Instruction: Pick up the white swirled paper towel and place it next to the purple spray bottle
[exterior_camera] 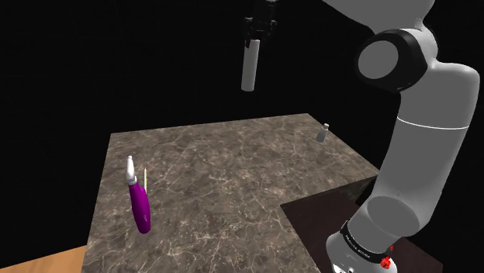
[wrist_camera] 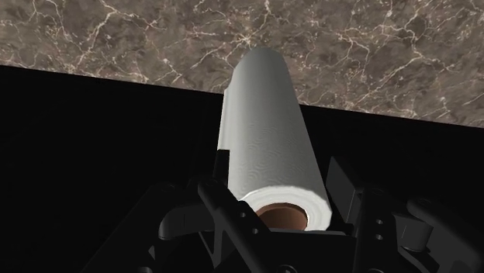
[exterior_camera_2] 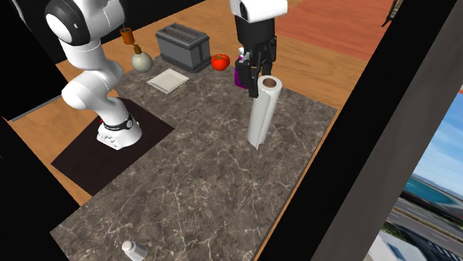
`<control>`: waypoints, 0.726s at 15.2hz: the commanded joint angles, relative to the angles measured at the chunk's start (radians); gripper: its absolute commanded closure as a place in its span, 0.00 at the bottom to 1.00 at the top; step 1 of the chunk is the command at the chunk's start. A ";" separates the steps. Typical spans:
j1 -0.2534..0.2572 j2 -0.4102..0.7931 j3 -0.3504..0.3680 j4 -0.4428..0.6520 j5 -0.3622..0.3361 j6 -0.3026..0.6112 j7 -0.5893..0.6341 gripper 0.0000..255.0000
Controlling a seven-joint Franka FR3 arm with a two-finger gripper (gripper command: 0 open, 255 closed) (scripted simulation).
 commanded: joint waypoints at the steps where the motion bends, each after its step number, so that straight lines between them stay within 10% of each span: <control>1: -0.002 0.021 0.000 0.061 0.002 -0.040 -0.002 1.00; 8: -0.015 0.190 -0.001 0.437 0.013 -0.248 -0.009 1.00; 11: 0.047 0.029 0.010 0.178 -0.013 -0.151 0.051 1.00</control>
